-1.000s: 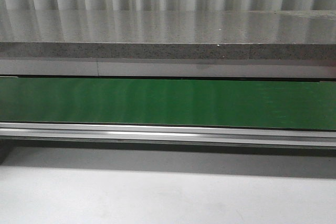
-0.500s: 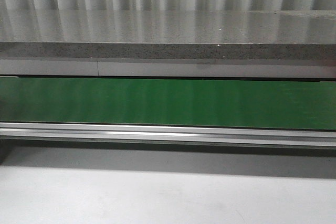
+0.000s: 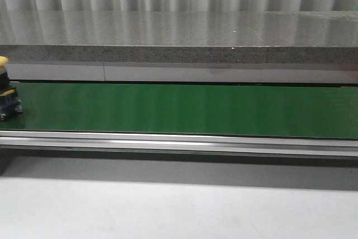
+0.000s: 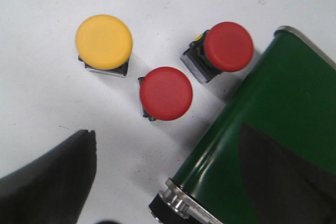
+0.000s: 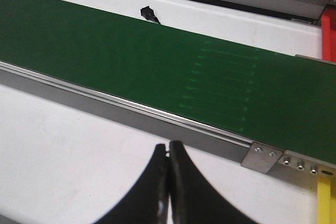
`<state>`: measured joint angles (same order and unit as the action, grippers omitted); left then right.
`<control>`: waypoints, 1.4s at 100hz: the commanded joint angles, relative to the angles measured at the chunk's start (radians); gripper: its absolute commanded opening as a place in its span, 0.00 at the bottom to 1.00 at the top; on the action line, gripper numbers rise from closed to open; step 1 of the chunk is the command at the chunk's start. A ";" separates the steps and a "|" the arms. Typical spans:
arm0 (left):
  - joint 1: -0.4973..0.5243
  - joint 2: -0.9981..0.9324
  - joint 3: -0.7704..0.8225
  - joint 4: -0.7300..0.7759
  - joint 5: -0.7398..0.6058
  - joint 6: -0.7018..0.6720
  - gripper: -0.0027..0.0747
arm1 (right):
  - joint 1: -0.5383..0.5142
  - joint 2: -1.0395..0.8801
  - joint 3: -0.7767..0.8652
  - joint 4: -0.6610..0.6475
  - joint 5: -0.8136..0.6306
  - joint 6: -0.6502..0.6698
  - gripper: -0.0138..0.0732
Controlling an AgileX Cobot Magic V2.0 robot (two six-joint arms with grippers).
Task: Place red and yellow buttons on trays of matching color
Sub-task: 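Set the yellow button on the belt's start with the left gripper, then grasp a red-capped button from the pile with the left gripper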
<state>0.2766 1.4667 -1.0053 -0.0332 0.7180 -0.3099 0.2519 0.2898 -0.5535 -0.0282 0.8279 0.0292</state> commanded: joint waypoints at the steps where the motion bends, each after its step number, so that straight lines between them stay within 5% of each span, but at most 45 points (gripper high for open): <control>1: 0.014 0.017 -0.029 -0.029 -0.036 -0.011 0.74 | 0.002 0.008 -0.025 -0.001 -0.069 -0.011 0.09; 57: 0.019 0.206 -0.039 -0.104 -0.204 -0.011 0.73 | 0.002 0.008 -0.025 -0.001 -0.069 -0.011 0.09; 90: 0.016 0.200 -0.039 -0.102 -0.263 -0.011 0.24 | 0.002 0.008 -0.025 -0.001 -0.069 -0.011 0.09; 140: -0.176 -0.098 -0.039 0.074 -0.140 0.035 0.23 | 0.002 0.008 -0.025 -0.001 -0.069 -0.011 0.09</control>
<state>0.1351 1.4461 -1.0134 0.0326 0.6086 -0.2765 0.2519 0.2898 -0.5535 -0.0282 0.8279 0.0292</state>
